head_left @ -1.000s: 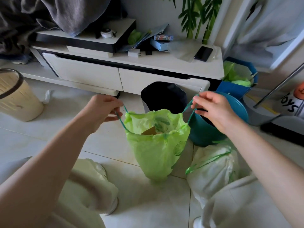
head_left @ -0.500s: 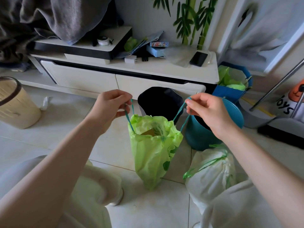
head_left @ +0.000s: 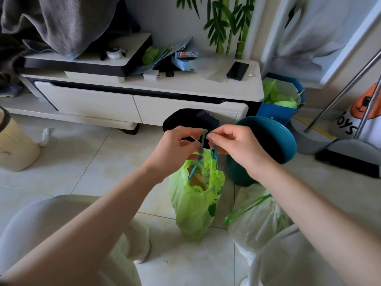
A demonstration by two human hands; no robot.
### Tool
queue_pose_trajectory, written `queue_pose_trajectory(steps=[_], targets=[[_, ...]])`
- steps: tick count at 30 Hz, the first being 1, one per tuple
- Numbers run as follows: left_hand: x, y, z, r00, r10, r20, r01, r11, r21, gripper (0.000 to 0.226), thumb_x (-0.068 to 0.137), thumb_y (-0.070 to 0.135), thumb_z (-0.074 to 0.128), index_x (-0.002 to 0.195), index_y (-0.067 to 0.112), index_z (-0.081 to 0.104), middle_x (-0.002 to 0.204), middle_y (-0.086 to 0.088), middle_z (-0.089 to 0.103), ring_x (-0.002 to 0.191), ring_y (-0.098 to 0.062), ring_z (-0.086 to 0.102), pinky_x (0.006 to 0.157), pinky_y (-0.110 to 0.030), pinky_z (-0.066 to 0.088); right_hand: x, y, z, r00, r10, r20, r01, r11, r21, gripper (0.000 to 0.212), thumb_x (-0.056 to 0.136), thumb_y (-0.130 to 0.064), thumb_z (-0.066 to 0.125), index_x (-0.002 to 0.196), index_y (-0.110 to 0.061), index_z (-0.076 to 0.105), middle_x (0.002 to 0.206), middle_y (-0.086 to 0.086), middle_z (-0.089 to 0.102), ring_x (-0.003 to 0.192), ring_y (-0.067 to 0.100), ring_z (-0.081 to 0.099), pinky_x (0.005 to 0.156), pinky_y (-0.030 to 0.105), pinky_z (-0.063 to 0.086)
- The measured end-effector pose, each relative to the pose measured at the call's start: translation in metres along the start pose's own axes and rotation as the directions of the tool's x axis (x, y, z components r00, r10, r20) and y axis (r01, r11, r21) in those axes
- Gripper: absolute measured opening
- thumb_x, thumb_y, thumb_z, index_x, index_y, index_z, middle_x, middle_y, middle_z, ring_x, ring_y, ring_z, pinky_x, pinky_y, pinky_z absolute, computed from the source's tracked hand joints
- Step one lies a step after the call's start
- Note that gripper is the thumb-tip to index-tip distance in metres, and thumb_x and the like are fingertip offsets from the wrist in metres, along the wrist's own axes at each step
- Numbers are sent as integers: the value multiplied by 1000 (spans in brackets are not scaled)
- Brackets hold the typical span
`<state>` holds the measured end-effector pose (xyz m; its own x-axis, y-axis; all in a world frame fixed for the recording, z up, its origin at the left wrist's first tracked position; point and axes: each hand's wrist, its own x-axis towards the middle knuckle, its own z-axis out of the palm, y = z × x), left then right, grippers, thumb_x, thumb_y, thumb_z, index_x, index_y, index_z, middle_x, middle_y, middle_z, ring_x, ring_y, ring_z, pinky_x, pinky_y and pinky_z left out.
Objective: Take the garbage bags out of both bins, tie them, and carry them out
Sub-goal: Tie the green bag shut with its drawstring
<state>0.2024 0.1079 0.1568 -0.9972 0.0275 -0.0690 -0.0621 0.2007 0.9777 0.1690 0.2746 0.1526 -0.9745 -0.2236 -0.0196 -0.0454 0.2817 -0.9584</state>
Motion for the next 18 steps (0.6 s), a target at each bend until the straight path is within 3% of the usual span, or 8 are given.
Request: queue_pose_trajectory(steps=[6,9,13,16,18], targets=[[2,-1,9,996,57,75,-60,997,47,34,89,-6,56,112,18,65,91,-3,64,86,-24,72,81,-28,58,1,5,0,999,44,-24,-45,998,-38,11,82,-25,72,82,-15,76,80,9,74,73,18,65,79,43,57],[3,-3,10,992,80,96,-88,993,76,35,89,-5,55,112,19,65,90,-5,66,85,-23,73,82,-30,58,2,6,0,997,72,-14,-72,996,-43,11,81,-24,73,79,-13,75,72,3,73,65,8,60,68,34,54],[6,-10,8,991,135,1,-133,972,194,25,85,0,58,98,19,69,81,-4,70,77,-16,71,78,-29,58,1,2,-1,998,36,-55,-38,998,-40,11,81,-17,68,77,-7,70,72,10,68,64,10,55,67,30,47],[12,-23,2,983,168,-75,-131,927,351,20,80,9,65,96,20,66,90,3,69,87,-9,66,82,-31,55,-2,-4,-4,999,-11,-33,10,1000,-21,12,84,-11,60,78,-1,63,78,15,72,68,18,60,69,38,52],[15,-31,0,985,163,49,-168,882,440,39,76,21,73,114,23,61,110,6,64,104,-6,59,94,-33,51,-6,-8,-5,999,-38,32,35,996,77,12,89,-5,53,82,2,58,76,13,73,69,19,67,68,33,56]])
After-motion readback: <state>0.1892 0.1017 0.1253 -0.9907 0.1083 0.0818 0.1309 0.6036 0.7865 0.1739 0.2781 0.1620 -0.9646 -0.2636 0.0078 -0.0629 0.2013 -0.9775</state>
